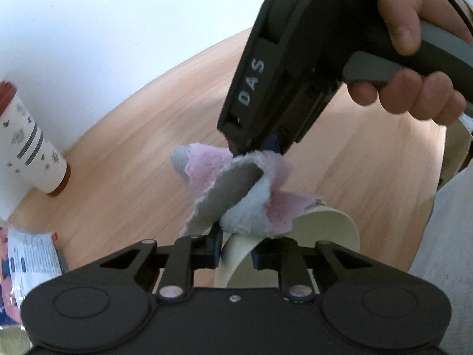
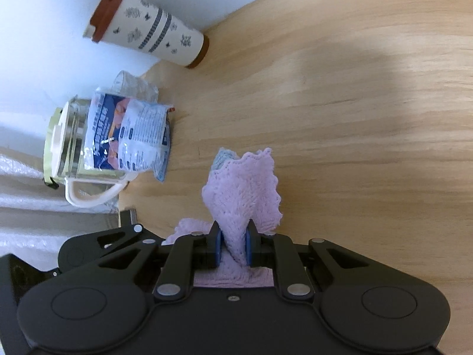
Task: Clean bowl
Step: 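Rub the grey cloth over the bowl's outer wall with the right gripper while the left gripper holds the rim, then wipe around the bowl's rim and outer wall with the right gripper's cloth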
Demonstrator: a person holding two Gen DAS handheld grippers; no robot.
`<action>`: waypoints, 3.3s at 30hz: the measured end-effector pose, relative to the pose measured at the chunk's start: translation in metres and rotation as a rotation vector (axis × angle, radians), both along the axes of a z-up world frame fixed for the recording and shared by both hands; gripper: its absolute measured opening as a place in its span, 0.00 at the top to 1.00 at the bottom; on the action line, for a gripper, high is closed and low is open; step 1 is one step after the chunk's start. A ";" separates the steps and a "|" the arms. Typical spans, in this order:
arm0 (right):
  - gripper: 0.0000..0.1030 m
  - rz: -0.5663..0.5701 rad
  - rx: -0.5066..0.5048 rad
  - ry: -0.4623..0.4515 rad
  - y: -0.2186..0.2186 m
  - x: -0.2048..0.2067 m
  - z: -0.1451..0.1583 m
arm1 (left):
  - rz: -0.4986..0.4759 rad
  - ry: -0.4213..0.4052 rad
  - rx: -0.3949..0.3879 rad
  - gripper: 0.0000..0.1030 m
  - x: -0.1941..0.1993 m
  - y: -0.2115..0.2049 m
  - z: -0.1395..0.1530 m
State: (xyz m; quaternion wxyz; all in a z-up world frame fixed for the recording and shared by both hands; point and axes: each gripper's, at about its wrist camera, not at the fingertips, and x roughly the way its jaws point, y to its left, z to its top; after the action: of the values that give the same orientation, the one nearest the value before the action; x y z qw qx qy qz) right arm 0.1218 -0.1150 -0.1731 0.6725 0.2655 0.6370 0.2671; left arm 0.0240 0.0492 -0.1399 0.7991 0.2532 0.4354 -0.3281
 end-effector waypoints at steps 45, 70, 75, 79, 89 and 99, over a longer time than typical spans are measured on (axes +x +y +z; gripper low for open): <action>0.83 0.184 -0.015 0.032 0.076 -0.001 0.001 | 0.343 0.088 -0.068 0.70 -0.016 0.039 -0.002; 0.83 -0.221 0.124 0.083 -0.056 0.028 -0.009 | 0.271 -0.197 -0.101 0.92 0.004 -0.004 0.007; 0.83 -0.138 0.133 0.079 -0.032 0.048 -0.011 | 0.287 -0.233 -0.122 0.92 0.006 -0.008 0.006; 0.82 -0.059 0.137 0.087 -0.007 0.056 -0.014 | 0.309 -0.245 -0.108 0.90 0.005 -0.004 0.002; 0.83 -0.016 0.091 0.104 -0.010 0.054 -0.035 | 0.361 -0.252 -0.120 0.89 -0.003 0.003 -0.002; 0.83 -0.049 0.040 0.154 -0.038 0.034 -0.054 | 0.421 -0.194 -0.153 0.92 -0.006 0.022 -0.005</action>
State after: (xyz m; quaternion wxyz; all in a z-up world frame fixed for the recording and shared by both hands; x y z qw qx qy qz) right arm 0.1556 -0.1525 -0.2270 0.6223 0.3141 0.6749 0.2420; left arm 0.0181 0.0712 -0.1447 0.9049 0.1258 0.3736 -0.1602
